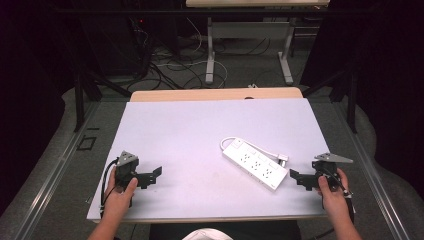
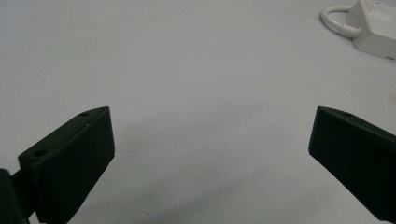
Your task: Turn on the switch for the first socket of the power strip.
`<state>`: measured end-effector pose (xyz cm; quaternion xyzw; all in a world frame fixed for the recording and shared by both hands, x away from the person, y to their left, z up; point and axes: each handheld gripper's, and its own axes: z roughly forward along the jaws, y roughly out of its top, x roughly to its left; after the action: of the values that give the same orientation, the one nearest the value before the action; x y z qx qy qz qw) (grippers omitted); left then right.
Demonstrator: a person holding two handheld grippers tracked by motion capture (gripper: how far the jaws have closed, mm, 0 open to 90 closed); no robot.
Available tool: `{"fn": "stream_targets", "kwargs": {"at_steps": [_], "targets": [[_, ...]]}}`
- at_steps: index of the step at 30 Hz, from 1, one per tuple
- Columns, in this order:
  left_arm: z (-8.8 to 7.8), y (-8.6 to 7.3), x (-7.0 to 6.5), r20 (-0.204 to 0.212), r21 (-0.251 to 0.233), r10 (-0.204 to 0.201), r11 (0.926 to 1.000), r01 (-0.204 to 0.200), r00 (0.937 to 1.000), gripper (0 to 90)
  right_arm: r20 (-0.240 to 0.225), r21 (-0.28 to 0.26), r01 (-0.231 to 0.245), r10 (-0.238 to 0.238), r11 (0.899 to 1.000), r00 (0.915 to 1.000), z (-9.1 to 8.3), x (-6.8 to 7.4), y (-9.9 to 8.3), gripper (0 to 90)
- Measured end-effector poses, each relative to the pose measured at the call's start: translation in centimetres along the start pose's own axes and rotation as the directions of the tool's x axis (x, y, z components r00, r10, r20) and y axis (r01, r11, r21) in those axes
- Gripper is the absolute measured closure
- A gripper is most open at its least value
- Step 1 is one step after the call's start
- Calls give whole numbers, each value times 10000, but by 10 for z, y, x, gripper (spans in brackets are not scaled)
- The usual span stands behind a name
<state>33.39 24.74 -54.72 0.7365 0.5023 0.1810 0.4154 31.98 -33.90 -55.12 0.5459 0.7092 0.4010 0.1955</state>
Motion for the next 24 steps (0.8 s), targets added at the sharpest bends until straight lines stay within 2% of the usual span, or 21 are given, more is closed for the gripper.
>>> {"fn": "stream_targets", "kwargs": {"at_steps": [4, 9, 24], "targets": [[0, 0, 0, -1, 1, 5, 10000, -5, 10000, 2, 16, 38, -157, 157, 9999, 9999, 0, 0, -1, 12], [0, 0, 0, -4, 19, 24, 10000, -24, 10000, 2, 65, -27, -37, 37, 10000, 10000, 1, -2, -2, 14], [0, 0, 0, 10, 14, -1, 10000, 1, 10000, 2, 50, 49, -79, 78, 10000, 10000, 2, -2, -3, 18]]}}
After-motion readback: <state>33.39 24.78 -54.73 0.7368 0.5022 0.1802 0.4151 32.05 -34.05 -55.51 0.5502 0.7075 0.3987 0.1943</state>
